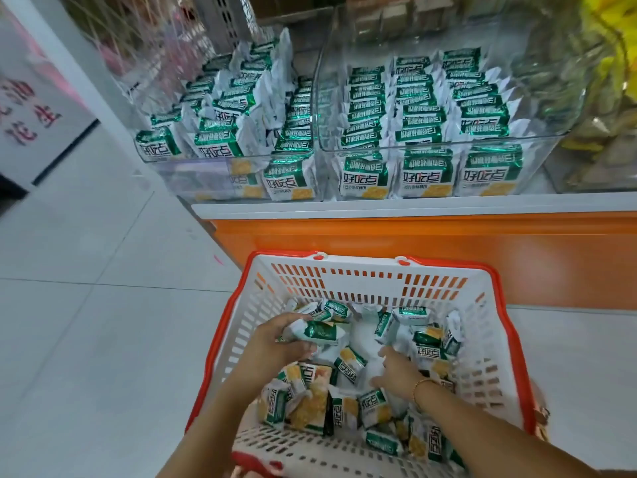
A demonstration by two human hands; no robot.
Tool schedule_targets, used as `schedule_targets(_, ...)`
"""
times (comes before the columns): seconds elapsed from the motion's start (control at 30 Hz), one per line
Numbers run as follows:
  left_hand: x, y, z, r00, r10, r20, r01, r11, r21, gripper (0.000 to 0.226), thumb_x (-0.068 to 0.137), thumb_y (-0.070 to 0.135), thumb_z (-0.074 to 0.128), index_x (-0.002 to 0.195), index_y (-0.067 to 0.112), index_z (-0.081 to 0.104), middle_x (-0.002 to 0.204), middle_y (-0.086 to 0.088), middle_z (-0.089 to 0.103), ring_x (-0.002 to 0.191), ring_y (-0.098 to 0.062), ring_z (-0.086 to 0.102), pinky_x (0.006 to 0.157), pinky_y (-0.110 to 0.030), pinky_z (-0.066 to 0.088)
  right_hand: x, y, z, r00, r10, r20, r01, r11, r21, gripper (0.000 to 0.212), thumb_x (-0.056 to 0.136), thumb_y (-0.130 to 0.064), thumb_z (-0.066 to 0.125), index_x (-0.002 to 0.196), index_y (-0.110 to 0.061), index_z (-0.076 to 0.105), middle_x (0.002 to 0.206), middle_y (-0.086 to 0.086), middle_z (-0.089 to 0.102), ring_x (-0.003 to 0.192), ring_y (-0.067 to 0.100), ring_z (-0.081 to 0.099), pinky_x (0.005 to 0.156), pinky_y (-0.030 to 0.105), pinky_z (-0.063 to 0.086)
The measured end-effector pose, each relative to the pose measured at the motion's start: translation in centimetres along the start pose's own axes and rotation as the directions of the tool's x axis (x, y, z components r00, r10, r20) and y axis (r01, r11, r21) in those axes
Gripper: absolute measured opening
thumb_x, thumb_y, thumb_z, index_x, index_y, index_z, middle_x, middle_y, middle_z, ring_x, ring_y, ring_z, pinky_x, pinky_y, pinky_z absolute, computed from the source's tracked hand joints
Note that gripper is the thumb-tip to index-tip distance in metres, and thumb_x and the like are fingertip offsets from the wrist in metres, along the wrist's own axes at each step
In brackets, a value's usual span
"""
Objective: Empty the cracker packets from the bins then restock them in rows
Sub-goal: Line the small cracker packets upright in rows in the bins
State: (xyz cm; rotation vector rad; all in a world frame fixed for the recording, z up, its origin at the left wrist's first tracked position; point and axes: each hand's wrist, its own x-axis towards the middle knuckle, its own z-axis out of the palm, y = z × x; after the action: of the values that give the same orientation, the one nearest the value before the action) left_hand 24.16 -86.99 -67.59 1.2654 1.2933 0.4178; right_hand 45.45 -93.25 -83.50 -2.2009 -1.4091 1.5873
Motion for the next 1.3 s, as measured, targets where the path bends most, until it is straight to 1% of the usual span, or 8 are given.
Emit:
schedule_targets(0.13,-0.3,-0.8,-1.4,0.996,-0.087,-0.002,0.084,0.971,-0.222,0.042,0.076,0.023,0.077,0.115,0.015,0.064,0.11,-0.009,0.07,0.099,-0.023,0.068,0.087,-0.032,0.055,1.0,-1.2,-0.4,0.999,-0.035,-0.019,0.035,0.999,0.015,0.074,0.089,-0.028,0.067,0.147,-0.006,0.027,0.15,0.011,0.036,0.134,0.024,0.041,0.105,0.03,0.038)
schedule_targets(0.27,0.1,-1.1,-1.6,0.979,-0.182,-0.092,0.137,0.921,-0.365,0.042,0.087,0.046,0.056,0.105,0.011,0.07,0.106,-0.007,0.071,0.096,-0.028,0.07,0.08,-0.032,0.057,1.9,-2.6,-0.2,0.997,-0.044,-0.06,0.039,0.996,-0.077,0.06,0.093,-0.028,0.061,0.142,-0.006,0.035,0.14,0.012,0.049,0.12,0.022,0.054,0.095,0.029,0.046)
schedule_targets(0.37,0.7,-1.4,-1.8,0.964,-0.215,-0.155,0.143,0.913,-0.381,0.022,0.095,0.023,0.055,0.091,0.012,0.074,0.105,-0.007,0.072,0.091,-0.03,0.07,0.072,-0.03,0.059,2.9,-3.4,1.1,0.994,-0.044,-0.103,0.04,0.998,-0.048,0.044,0.09,-0.024,0.064,0.127,-0.011,0.043,0.121,0.012,0.059,0.101,0.022,0.06,0.086,0.029,0.051)
schedule_targets(0.53,1.1,-1.7,-2.3,0.967,-0.256,-0.016,0.215,0.841,-0.497,0.017,0.09,0.005,0.058,0.105,0.006,0.066,0.095,-0.007,0.071,0.071,-0.016,0.066,0.06,-0.019,0.056,4.3,-4.7,3.1,0.988,-0.055,-0.141,0.035,0.99,-0.139,0.068,0.089,-0.008,0.06,0.148,-0.007,0.024,0.102,0.01,0.063,0.091,0.023,0.06,0.065,0.027,0.044)
schedule_targets(0.7,2.0,-2.8,-3.1,0.958,-0.286,-0.029,0.224,0.807,-0.547,0.038,0.084,-0.002,0.063,0.121,0.006,0.058,0.101,-0.018,0.063,0.086,-0.027,0.059,0.063,-0.026,0.055,5.3,-4.6,3.4,0.985,-0.025,-0.172,-0.01,0.98,-0.2,0.063,0.089,-0.001,0.056,0.145,-0.007,0.028,0.112,0.013,0.064,0.099,0.025,0.061,0.076,0.031,0.049)
schedule_targets(0.93,2.4,-2.9,-3.3,0.941,-0.318,-0.116,0.221,0.836,-0.502,0.026,0.083,-0.009,0.059,0.108,-0.006,0.062,0.098,-0.021,0.064,0.088,-0.03,0.058,0.08,-0.034,0.047,4.8,-7.4,0.0,0.998,-0.036,0.043,0.046,0.968,-0.246,0.035,0.083,-0.031,0.073,0.107,-0.01,0.06,0.11,0.009,0.063,0.1,0.022,0.061,0.08,0.029,0.05)
schedule_targets(1.1,1.9,-2.8,-3.0,0.901,-0.317,-0.297,0.176,0.892,-0.417,0.017,0.084,-0.006,0.06,0.099,0.0,0.064,0.081,-0.016,0.068,0.074,-0.026,0.066,0.069,-0.029,0.051,1.3,-12.6,-5.8,0.985,-0.159,0.068,0.154,0.986,0.07,0.061,0.081,-0.038,0.074,0.131,-0.01,0.055,0.118,-0.001,0.06,0.102,0.014,0.058,0.075,0.016,0.044)
schedule_targets(1.3,0.2,-0.6,-2.4,0.936,-0.265,-0.23,0.147,0.892,-0.428,0.021,0.089,0.002,0.057,0.109,-0.002,0.062,0.087,-0.02,0.071,0.078,-0.033,0.065,0.079,-0.039,0.051,-4.8,-16.6,-10.5,0.891,-0.42,0.173,0.277,0.804,0.527,0.027,0.082,-0.022,0.074,0.107,-0.019,0.065,0.092,-0.001,0.067,0.066,0.003,0.055,0.06,0.017,0.044)
